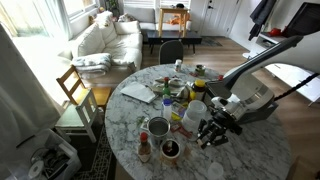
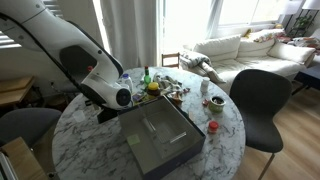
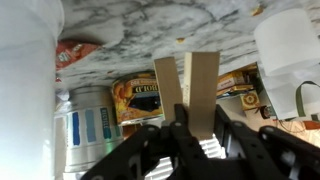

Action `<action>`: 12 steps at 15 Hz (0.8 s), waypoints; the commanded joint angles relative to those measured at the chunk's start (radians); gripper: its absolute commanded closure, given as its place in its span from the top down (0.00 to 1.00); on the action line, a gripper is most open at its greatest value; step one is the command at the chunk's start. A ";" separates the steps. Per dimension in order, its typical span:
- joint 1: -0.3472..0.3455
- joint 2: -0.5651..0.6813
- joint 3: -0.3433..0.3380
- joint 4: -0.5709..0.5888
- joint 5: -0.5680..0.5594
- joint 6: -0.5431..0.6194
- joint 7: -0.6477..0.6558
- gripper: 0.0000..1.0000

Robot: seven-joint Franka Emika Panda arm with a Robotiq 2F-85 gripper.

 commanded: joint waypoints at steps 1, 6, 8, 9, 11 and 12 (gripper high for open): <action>-0.020 0.064 -0.005 0.050 -0.004 -0.080 -0.020 0.08; -0.018 0.127 -0.008 0.092 -0.008 -0.105 -0.007 0.08; -0.018 0.142 -0.010 0.101 -0.010 -0.108 -0.007 0.08; -0.017 0.144 -0.011 0.102 -0.012 -0.104 -0.008 0.08; -0.017 0.145 -0.012 0.102 -0.013 -0.100 -0.008 0.08; -0.018 0.145 -0.013 0.102 -0.013 -0.099 -0.011 0.08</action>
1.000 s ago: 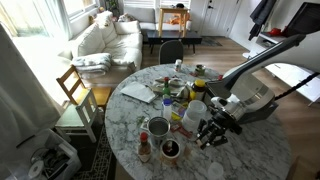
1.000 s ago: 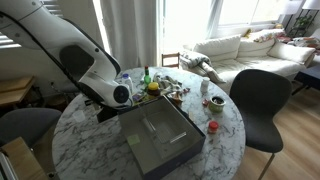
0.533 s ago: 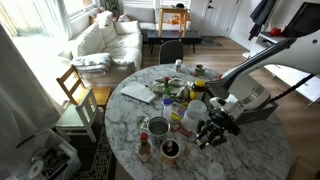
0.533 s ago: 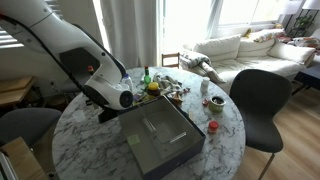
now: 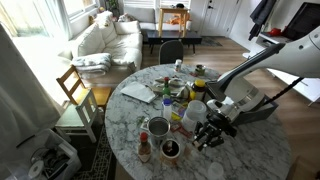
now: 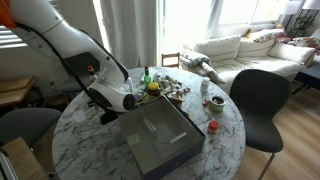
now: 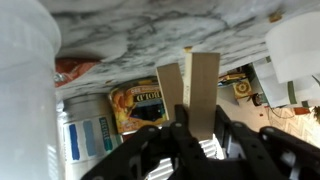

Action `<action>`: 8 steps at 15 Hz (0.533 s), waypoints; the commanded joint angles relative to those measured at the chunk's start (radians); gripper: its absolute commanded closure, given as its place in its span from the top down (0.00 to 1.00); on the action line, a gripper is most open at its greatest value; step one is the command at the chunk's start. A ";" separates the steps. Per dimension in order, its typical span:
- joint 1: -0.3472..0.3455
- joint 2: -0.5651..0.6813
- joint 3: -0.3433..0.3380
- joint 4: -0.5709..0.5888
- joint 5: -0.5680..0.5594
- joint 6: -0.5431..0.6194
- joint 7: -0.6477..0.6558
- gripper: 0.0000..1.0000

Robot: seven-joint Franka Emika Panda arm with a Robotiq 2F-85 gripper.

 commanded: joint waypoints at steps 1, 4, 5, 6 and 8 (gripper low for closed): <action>-0.011 0.042 -0.013 0.019 -0.013 -0.019 -0.014 0.08; -0.008 0.041 -0.009 0.017 -0.010 -0.018 -0.020 0.08; -0.008 0.031 -0.006 0.011 0.006 -0.014 -0.020 0.08; -0.008 0.026 -0.004 0.007 0.018 -0.010 -0.020 0.08; -0.006 0.018 0.001 0.002 0.049 -0.001 -0.024 0.08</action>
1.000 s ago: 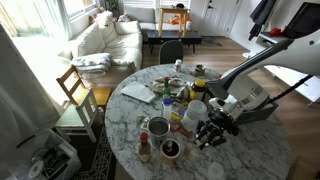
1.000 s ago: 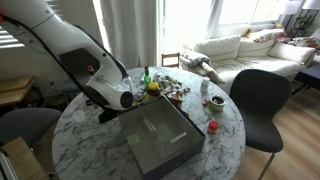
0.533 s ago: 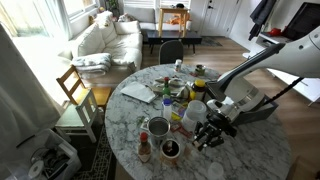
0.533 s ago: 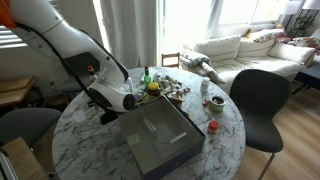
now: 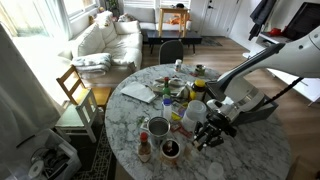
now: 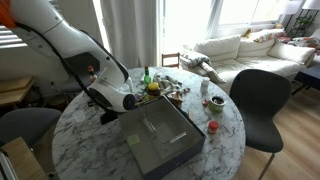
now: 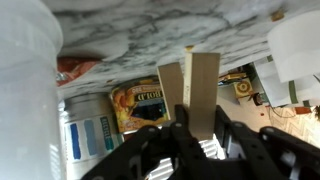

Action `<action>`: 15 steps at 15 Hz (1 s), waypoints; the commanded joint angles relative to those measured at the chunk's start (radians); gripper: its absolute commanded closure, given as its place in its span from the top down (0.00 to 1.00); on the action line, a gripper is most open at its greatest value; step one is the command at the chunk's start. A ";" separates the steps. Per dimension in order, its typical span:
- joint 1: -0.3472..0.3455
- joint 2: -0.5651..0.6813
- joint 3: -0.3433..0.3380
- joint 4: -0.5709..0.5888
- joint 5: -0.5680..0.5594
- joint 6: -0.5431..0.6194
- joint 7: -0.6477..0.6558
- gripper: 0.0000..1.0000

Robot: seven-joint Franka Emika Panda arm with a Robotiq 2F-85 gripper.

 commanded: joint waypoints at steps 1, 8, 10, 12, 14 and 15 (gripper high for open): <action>-0.005 0.017 0.001 0.001 0.054 0.002 -0.025 0.08; 0.005 0.019 0.000 -0.003 0.194 0.036 -0.075 0.08; 0.019 0.026 0.000 -0.003 0.231 0.060 -0.086 0.08; 0.032 0.029 -0.001 -0.005 0.260 0.090 -0.095 0.08; 0.047 0.031 -0.002 -0.009 0.286 0.132 -0.104 0.08; 0.055 0.033 -0.003 -0.010 0.293 0.157 -0.104 0.08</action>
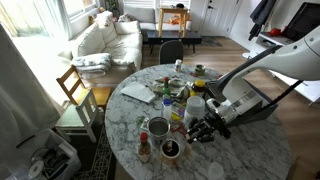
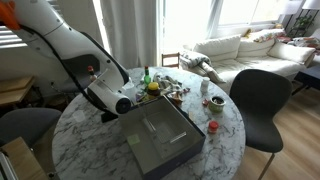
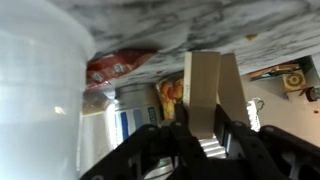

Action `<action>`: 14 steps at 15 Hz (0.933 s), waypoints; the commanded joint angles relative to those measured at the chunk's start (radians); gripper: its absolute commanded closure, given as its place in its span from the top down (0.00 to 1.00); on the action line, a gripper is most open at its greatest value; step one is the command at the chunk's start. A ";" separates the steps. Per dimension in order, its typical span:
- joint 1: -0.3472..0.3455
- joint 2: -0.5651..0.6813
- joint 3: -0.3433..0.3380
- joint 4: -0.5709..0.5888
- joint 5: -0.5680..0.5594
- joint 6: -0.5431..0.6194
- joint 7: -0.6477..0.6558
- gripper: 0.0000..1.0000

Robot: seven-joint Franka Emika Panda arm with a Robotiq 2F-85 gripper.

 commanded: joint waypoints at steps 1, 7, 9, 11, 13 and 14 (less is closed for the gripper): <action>0.032 0.014 -0.007 -0.006 0.056 0.067 -0.039 0.08; 0.041 -0.019 -0.014 -0.035 0.041 0.098 -0.031 0.08; 0.043 -0.030 -0.017 -0.045 0.037 0.109 -0.028 0.08; 0.043 -0.039 -0.018 -0.055 0.037 0.119 -0.029 0.08; 0.041 -0.053 -0.019 -0.066 0.039 0.130 -0.033 0.08; 0.039 -0.064 -0.019 -0.073 0.044 0.135 -0.038 0.08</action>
